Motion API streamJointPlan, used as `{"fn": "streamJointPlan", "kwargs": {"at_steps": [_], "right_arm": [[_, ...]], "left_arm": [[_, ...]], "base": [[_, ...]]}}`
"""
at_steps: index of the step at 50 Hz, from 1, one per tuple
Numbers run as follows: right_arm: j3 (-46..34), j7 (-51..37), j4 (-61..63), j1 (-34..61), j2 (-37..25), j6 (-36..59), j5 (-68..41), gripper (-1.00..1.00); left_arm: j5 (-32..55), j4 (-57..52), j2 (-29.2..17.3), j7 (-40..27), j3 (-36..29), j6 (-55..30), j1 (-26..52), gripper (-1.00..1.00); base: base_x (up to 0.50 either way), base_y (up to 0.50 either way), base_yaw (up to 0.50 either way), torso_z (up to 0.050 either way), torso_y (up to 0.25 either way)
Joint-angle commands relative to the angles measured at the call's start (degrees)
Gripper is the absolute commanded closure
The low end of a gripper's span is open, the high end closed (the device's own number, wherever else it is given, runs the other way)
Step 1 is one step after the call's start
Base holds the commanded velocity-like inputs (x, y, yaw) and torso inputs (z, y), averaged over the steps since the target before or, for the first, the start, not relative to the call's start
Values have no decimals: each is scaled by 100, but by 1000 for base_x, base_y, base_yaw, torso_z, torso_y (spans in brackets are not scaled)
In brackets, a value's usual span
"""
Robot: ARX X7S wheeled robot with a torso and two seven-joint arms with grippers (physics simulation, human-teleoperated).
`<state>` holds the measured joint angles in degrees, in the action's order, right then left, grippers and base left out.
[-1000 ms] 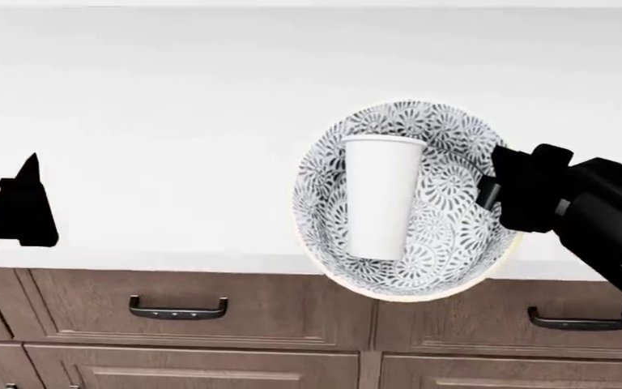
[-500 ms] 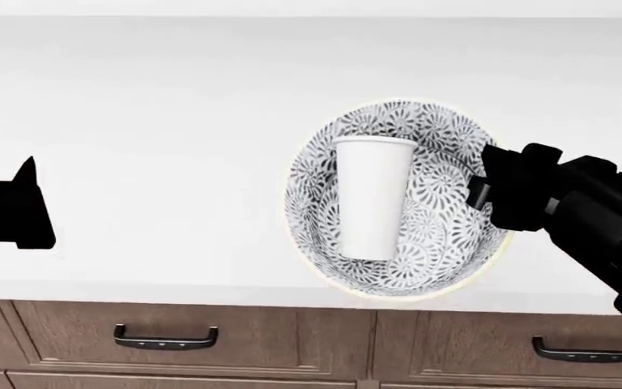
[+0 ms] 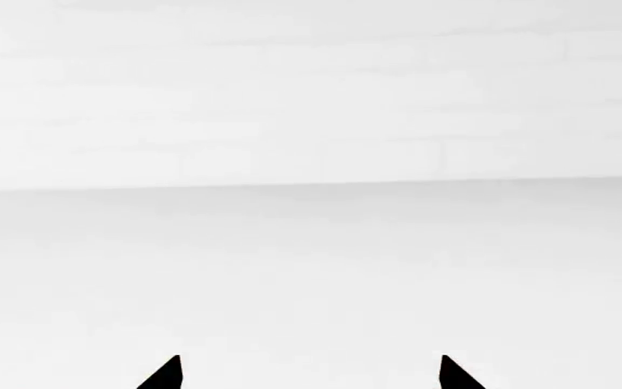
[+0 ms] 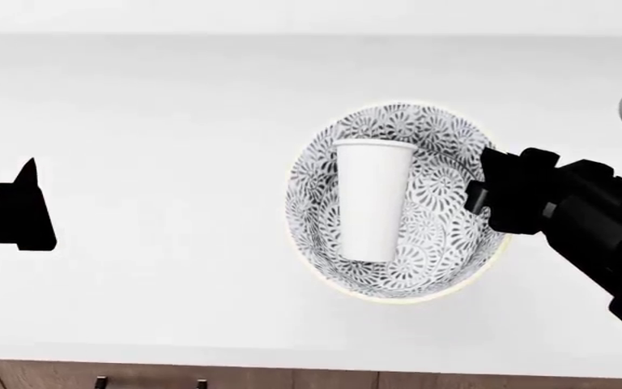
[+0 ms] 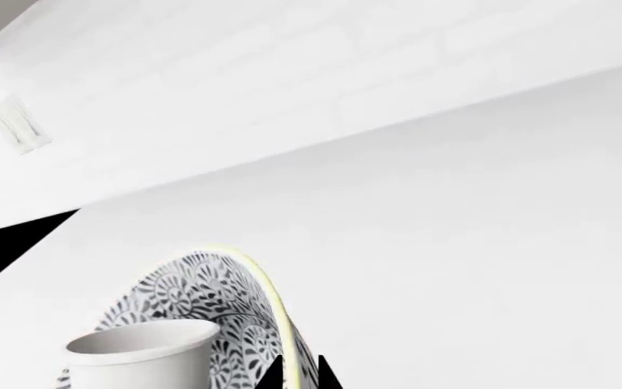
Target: Place the cup inside the bowl on the dining table and move the bowl to any counter.
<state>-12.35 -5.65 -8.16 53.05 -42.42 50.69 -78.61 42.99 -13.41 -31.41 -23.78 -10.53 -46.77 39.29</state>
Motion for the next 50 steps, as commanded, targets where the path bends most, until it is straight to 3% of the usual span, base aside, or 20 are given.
{"fn": "streamJointPlan", "kwargs": {"at_steps": [1,14,50], "right_arm": [[-4,101,-11,37,34,-67,51,100],[-19,85,-75,-105,73,-93,30,100],[-301,506,-779,-702,481,-641,510,100]], "left_arm": [[2,17,-14,11,7,36,-28,-100],[16,8,-22,-5,20,61,-76,-100],[86,-19,-45,-31,58,90,-143,-100]], "base": [[371,1,0,0,0],[314,0,0,1,2],[2,0,0,0,0]]}}
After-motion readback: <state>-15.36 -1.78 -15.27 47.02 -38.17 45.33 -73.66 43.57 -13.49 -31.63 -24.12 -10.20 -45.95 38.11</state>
